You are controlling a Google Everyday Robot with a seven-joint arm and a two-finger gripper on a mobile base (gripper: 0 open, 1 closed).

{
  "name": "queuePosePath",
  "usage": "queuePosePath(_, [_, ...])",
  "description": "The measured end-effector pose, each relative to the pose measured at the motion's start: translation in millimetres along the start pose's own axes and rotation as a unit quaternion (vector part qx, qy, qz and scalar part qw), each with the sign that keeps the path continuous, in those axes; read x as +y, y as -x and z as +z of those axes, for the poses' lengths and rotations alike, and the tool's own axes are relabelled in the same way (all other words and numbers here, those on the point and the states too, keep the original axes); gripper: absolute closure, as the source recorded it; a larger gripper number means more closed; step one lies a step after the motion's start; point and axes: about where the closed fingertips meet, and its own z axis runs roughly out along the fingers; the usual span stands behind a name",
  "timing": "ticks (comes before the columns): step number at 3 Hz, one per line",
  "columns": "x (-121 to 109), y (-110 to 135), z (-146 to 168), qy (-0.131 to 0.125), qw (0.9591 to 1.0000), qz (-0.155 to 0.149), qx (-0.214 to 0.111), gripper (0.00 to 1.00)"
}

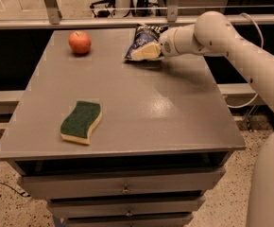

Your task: Pick blue chip bag

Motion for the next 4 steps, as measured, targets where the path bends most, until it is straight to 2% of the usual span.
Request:
queuePosePath(2, [0, -4, -4, -0.006, 0.9999, -0.003, -0.01, 0.62])
queuePosePath(3, [1, 1, -10, -0.006, 0.9998, -0.008, -0.02, 0.85])
queuePosePath(4, [2, 32, -36, -0.001, 0.9981, -0.03, -0.055, 1.0])
